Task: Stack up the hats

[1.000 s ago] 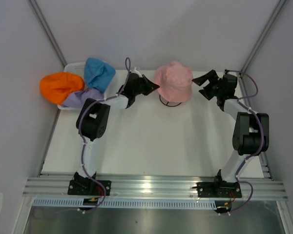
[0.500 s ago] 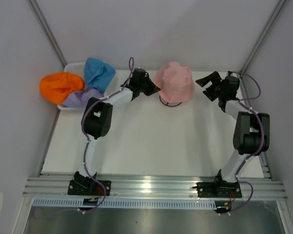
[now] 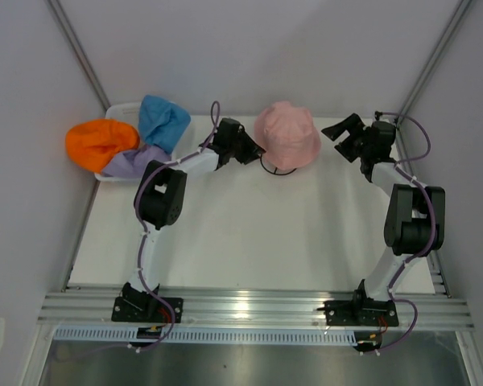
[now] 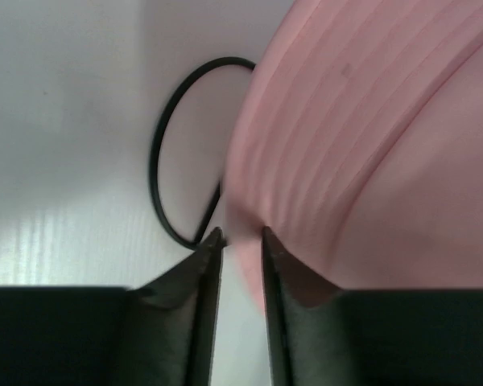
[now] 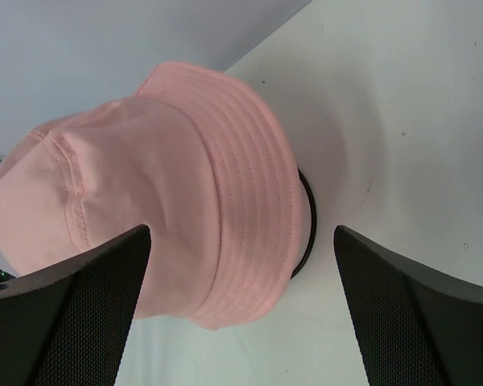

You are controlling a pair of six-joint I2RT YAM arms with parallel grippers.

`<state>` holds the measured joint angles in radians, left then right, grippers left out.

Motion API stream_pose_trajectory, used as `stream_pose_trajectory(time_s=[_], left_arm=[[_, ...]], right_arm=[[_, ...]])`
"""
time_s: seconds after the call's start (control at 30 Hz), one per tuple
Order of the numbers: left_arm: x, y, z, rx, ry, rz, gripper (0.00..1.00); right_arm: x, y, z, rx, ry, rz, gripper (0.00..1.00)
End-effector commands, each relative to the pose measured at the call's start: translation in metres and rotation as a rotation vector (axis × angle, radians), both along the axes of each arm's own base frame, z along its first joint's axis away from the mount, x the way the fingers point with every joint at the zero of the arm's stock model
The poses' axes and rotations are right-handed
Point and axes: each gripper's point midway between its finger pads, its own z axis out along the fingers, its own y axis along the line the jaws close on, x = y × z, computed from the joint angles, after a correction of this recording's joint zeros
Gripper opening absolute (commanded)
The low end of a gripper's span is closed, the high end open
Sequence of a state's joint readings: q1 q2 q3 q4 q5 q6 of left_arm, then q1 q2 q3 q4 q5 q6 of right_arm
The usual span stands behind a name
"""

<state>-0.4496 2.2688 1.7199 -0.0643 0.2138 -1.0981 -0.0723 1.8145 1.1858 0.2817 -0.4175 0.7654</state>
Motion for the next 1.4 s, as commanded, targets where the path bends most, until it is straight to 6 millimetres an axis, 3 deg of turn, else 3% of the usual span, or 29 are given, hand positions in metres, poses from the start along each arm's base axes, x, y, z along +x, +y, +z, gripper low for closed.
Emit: stream_pose_trajectory(time_s=[0.0, 0.03, 0.07, 0.13, 0.17, 0.2, 0.23, 0.27, 0.3, 0.33, 0.37, 0.4, 0.43, 0.5, 0.53, 0.6, 0.63, 0.73, 0.77, 0.9, 1.0, 1.07, 1.13, 1.17, 1.2, 1.3, 1.33, 1.37], left_arm=[[-0.003, 0.009, 0.004, 0.039, -0.017, 0.004, 0.4], [-0.005, 0.012, 0.005, 0.049, -0.026, 0.006, 0.46], [-0.003, 0.014, 0.02, 0.061, -0.068, -0.001, 0.58], [-0.005, 0.02, 0.028, 0.088, -0.094, -0.003, 0.66], [-0.004, 0.023, 0.045, 0.099, -0.14, -0.008, 0.74], [-0.004, 0.028, 0.054, 0.103, -0.16, -0.005, 0.77], [-0.009, 0.035, 0.048, 0.116, -0.153, -0.005, 0.77], [-0.01, 0.04, 0.073, 0.108, -0.208, -0.004, 0.78], [-0.009, 0.05, 0.084, 0.107, -0.232, 0.01, 0.78], [-0.015, 0.057, 0.082, 0.125, -0.24, 0.0, 0.79], [-0.016, 0.063, 0.095, 0.125, -0.273, -0.002, 0.79], [-0.019, 0.071, 0.128, 0.121, -0.339, 0.0, 0.79], [-0.023, 0.077, 0.141, 0.159, -0.39, -0.024, 0.8], [-0.034, 0.088, 0.166, 0.217, -0.44, -0.043, 0.83], [-0.045, 0.094, 0.203, 0.226, -0.513, -0.042, 0.86], [-0.059, 0.117, 0.217, 0.325, -0.526, -0.04, 0.93], [-0.077, 0.133, 0.239, 0.368, -0.547, -0.037, 0.99], [-0.096, 0.185, 0.261, 0.473, -0.55, 0.055, 1.0], [-0.114, 0.205, 0.273, 0.502, -0.547, 0.09, 0.99], [-0.14, 0.289, 0.271, 0.682, -0.45, 0.245, 1.0], [-0.151, 0.319, 0.252, 0.752, -0.384, 0.252, 0.99], [-0.145, 0.325, 0.244, 0.765, -0.397, 0.23, 0.99], [-0.13, 0.339, 0.243, 0.759, -0.413, 0.245, 1.0], [-0.119, 0.339, 0.255, 0.737, -0.459, 0.248, 0.99], [-0.1, 0.343, 0.239, 0.724, -0.424, 0.229, 1.0], [-0.06, 0.35, 0.274, 0.715, -0.469, 0.259, 1.0], [-0.039, 0.355, 0.233, 0.73, -0.357, 0.223, 0.98], [-0.026, 0.357, 0.248, 0.736, -0.38, 0.233, 0.96]], right_arm=[[0.003, 0.0, 0.038, -0.041, -0.102, 0.022, 1.0], [0.002, 0.0, 0.039, -0.047, -0.102, 0.03, 1.0], [0.002, 0.0, 0.043, -0.056, -0.107, 0.036, 1.0], [0.001, 0.0, 0.053, -0.095, -0.12, 0.056, 1.0], [0.001, 0.0, 0.056, -0.109, -0.12, 0.067, 1.0], [0.0, 0.0, 0.061, -0.128, -0.127, 0.075, 1.0], [-0.002, 0.0, 0.073, -0.164, -0.141, 0.088, 1.0], [-0.004, -0.002, 0.079, -0.185, -0.149, 0.09, 1.0], [-0.006, -0.002, 0.086, -0.207, -0.16, 0.094, 0.99], [-0.011, -0.006, 0.102, -0.254, -0.183, 0.093, 1.0], [-0.013, -0.007, 0.112, -0.28, -0.203, 0.094, 1.0], [-0.018, -0.009, 0.116, -0.3, -0.194, 0.095, 1.0], [-0.024, -0.011, 0.121, -0.32, -0.185, 0.093, 1.0], [-0.036, -0.014, 0.152, -0.369, -0.248, 0.091, 1.0], [-0.042, -0.013, 0.156, -0.378, -0.243, 0.099, 1.0], [-0.058, -0.011, 0.183, -0.396, -0.295, 0.105, 1.0], [-0.066, -0.006, 0.188, -0.387, -0.298, 0.128, 1.0], [-0.091, 0.017, 0.206, -0.369, -0.343, 0.191, 1.0], [-0.097, 0.024, 0.206, -0.375, -0.348, 0.206, 1.0], [-0.12, 0.058, 0.204, -0.406, -0.36, 0.264, 0.99], [-0.13, 0.079, 0.204, -0.341, -0.372, 0.294, 1.0], [-0.14, 0.101, 0.204, -0.266, -0.361, 0.342, 1.0], [-0.145, 0.123, 0.205, -0.222, -0.362, 0.397, 1.0], [-0.155, 0.147, 0.209, -0.223, -0.383, 0.457, 1.0], [-0.16, 0.157, 0.203, -0.249, -0.364, 0.486, 1.0], [-0.165, 0.182, 0.186, -0.382, -0.347, 0.53, 1.0], [-0.161, 0.181, 0.182, -0.413, -0.335, 0.51, 1.0], [-0.159, 0.182, 0.173, -0.426, -0.314, 0.508, 1.0]])
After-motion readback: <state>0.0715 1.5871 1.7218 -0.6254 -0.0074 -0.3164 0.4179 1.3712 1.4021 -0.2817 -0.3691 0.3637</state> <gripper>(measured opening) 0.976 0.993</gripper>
